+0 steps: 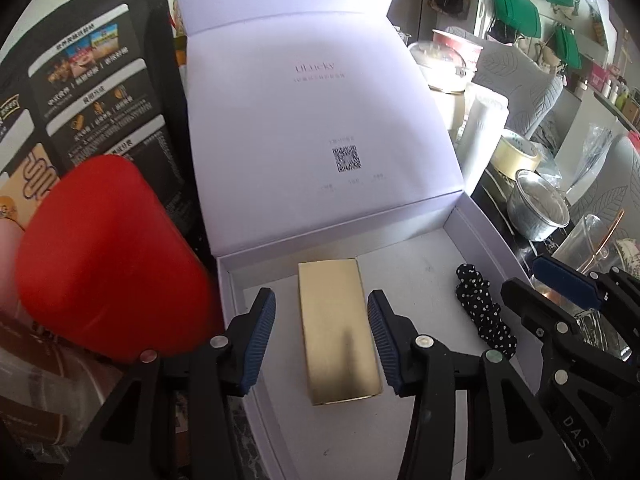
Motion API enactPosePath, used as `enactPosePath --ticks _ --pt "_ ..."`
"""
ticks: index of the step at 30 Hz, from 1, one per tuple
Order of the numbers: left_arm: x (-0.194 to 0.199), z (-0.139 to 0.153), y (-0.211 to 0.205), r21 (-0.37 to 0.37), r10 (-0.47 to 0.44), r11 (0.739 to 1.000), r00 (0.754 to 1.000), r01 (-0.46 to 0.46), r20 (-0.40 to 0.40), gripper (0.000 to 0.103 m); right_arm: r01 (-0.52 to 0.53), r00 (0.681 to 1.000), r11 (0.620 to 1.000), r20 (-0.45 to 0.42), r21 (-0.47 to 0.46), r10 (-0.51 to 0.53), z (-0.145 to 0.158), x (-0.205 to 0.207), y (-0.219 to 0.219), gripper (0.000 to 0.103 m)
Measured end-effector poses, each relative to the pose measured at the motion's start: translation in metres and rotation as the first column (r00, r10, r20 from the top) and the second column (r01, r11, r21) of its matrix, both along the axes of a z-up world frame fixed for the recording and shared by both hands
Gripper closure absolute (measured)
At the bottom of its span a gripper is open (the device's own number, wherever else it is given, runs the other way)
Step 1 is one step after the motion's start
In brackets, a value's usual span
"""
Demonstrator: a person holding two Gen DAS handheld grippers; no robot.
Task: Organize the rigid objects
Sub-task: 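Open both grippers to release the gold box and scrunchie inside the white box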
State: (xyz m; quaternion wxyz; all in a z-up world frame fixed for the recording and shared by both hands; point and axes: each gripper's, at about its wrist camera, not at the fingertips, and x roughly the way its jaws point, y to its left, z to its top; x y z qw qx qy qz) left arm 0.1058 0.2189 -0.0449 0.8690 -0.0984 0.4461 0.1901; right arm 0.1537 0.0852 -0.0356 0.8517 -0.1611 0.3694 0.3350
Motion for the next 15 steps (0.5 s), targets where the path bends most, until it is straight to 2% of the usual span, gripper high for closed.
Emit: enactPosePath --ticks 15 --pt "-0.019 0.044 -0.009 0.019 0.013 1.000 0.997 -0.015 0.081 0.055 -0.008 0.998 0.998 0.065 0.061 0.004 0.042 -0.020 -0.010 0.071"
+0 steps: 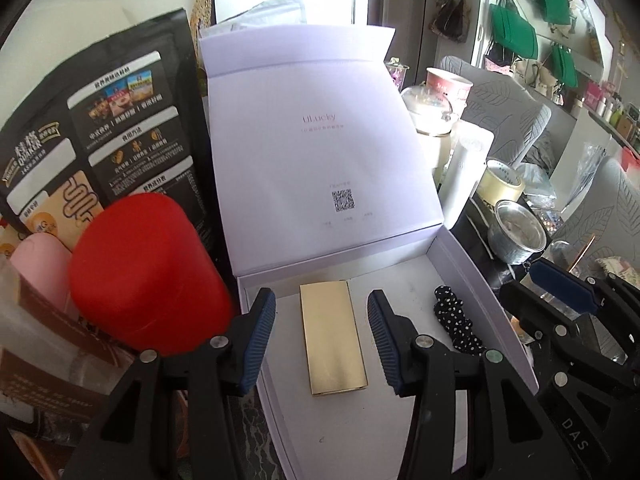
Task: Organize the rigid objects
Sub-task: 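Open both grippers to release the gold box and scrunchie inside the white box, then withdraw both grippers from the white box back over the table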
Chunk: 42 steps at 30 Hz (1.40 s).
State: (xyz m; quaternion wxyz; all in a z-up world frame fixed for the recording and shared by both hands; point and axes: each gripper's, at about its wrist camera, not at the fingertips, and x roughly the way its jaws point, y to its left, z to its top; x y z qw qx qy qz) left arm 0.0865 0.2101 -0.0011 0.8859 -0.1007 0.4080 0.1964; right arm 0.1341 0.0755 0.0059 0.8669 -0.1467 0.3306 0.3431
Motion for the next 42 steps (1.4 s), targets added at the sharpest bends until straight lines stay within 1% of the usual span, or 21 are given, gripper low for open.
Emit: enactPosePath --ticks 7,13,14,22,23,24,25,26,27,28,30,32,35,38,39,42 --pt "-0.015 0.023 -0.010 0.013 -0.004 1.000 0.999 0.003 0.043 0.055 0.002 0.999 1.000 0.040 0.021 -0.003 0.023 -0.016 -0.013 0.071" --pt "-0.028 0.042 -0.023 0.041 -0.015 0.999 0.997 0.011 0.082 0.055 0.005 0.997 0.999 0.074 0.045 -0.008 0.041 -0.030 -0.026 0.070" --pt "-0.030 0.045 -0.025 0.045 -0.017 0.999 0.996 0.013 0.089 0.055 0.009 0.997 0.999 0.078 0.048 -0.012 0.044 -0.032 -0.028 0.069" --pt "-0.048 0.059 -0.042 0.056 -0.039 0.998 0.992 0.032 0.122 0.055 0.022 0.994 0.998 0.110 0.062 -0.029 0.057 -0.053 -0.049 0.066" --pt "-0.051 0.060 -0.044 0.054 -0.040 0.998 0.991 0.033 0.125 0.051 0.023 0.993 0.998 0.113 0.064 -0.031 0.058 -0.055 -0.051 0.064" --pt "-0.054 0.062 -0.046 0.054 -0.043 0.998 0.991 0.036 0.129 0.039 0.026 0.993 0.997 0.117 0.068 -0.034 0.060 -0.058 -0.054 0.063" --pt "-0.056 0.063 -0.048 0.055 -0.045 0.998 0.990 0.038 0.134 0.031 0.031 0.992 0.997 0.119 0.071 -0.040 0.061 -0.060 -0.057 0.063" --pt "-0.060 0.065 -0.050 0.060 -0.047 0.997 0.989 0.039 0.143 0.016 0.036 0.992 0.997 0.121 0.072 -0.044 0.062 -0.062 -0.060 0.063" --pt "-0.064 0.067 -0.052 0.068 -0.045 0.997 0.987 0.035 0.152 0.009 0.040 0.991 0.997 0.124 0.072 -0.049 0.063 -0.065 -0.063 0.063" --pt "-0.068 0.069 -0.054 0.076 -0.040 0.997 0.987 0.028 0.157 0.007 0.045 0.991 0.996 0.126 0.072 -0.053 0.064 -0.067 -0.066 0.062" --pt "-0.074 0.071 -0.058 0.082 -0.037 0.996 0.987 0.025 0.157 0.007 0.051 0.989 0.996 0.134 0.070 -0.060 0.065 -0.072 -0.072 0.056" --pt "-0.079 0.072 -0.062 0.081 -0.042 0.996 0.987 0.029 0.156 0.007 0.056 0.988 0.996 0.142 0.073 -0.066 0.067 -0.078 -0.078 0.054" --pt "-0.085 0.072 -0.069 0.086 -0.055 0.995 0.987 0.042 0.153 0.007 0.065 0.986 0.995 0.149 0.082 -0.077 0.070 -0.088 -0.087 0.046" --pt "-0.091 0.072 -0.077 0.093 -0.068 0.994 0.986 0.054 0.155 0.007 0.073 0.984 0.994 0.158 0.079 -0.085 0.071 -0.097 -0.094 0.042" --pt "-0.093 0.072 -0.080 0.094 -0.073 0.994 0.985 0.059 0.153 0.007 0.077 0.983 0.994 0.160 0.077 -0.089 0.071 -0.100 -0.097 0.038" --pt "-0.097 0.072 -0.087 0.096 -0.092 0.992 0.984 0.078 0.152 0.007 0.092 0.980 0.993 0.168 0.078 -0.104 0.072 -0.108 -0.107 0.034"
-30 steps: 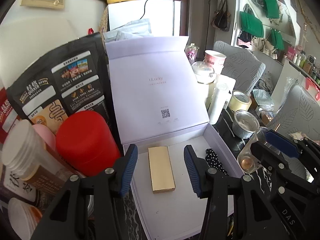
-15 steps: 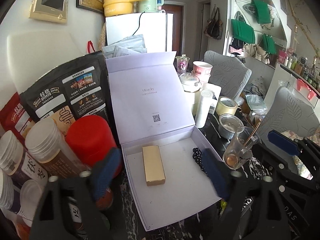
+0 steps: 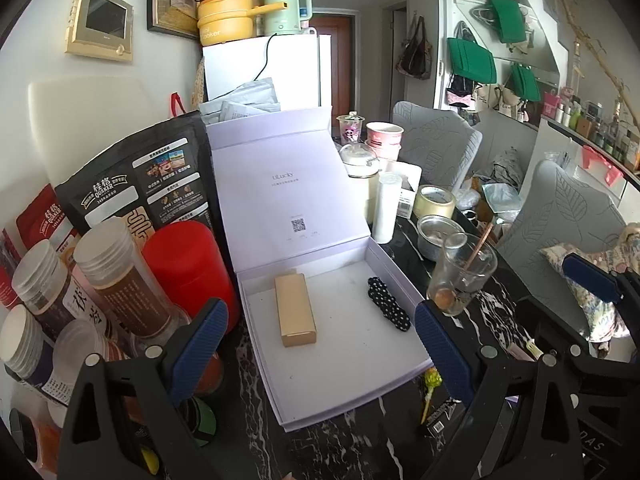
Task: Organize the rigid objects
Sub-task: 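Withdraw both grippers from the white box back over the table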
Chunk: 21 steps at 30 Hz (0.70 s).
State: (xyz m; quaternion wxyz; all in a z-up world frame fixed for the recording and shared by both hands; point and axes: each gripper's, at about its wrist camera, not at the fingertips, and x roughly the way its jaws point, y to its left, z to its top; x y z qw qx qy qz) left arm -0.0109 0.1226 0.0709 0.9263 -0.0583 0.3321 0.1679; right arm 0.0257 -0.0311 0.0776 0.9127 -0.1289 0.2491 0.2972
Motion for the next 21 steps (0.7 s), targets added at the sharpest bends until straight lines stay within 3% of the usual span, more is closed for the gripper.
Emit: enactPosePath --ticks 10,21 --pt "-0.016 0.001 -0.032 0.046 -0.054 0.997 0.999 0.053 0.008 0.007 0.053 0.999 0.998 0.005 0.014 -0.053 0.000 -0.024 -0.033 0.026" --pt "-0.014 -0.011 -0.070 0.027 -0.158 0.987 0.987 0.159 -0.015 0.007 0.132 0.991 0.991 -0.003 0.026 -0.132 -0.006 -0.036 -0.076 0.025"
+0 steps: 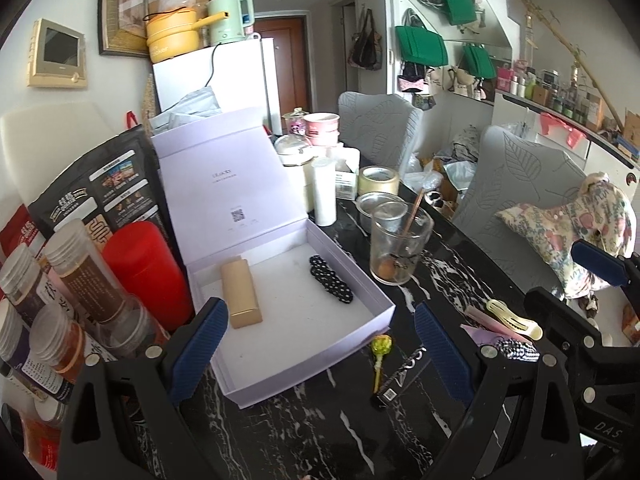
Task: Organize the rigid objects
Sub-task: 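Withdraw both grippers from the white box back over the table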
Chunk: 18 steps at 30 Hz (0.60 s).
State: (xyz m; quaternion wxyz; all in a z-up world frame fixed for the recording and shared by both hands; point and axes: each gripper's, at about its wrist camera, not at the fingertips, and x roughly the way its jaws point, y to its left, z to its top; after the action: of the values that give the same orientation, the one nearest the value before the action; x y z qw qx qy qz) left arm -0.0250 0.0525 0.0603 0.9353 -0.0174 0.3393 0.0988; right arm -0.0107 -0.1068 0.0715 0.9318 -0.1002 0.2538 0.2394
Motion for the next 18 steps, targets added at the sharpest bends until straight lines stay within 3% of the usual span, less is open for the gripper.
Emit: enactPosePath --ticks 18 --pt "0.032 -0.033 -0.062 -0.031 -0.175 0.984 0.982 0.173 -0.075 0.007 0.175 0.981 0.985 -0.086 -0.010 -0.175 -0.030 0.014 -0.075 0.025"
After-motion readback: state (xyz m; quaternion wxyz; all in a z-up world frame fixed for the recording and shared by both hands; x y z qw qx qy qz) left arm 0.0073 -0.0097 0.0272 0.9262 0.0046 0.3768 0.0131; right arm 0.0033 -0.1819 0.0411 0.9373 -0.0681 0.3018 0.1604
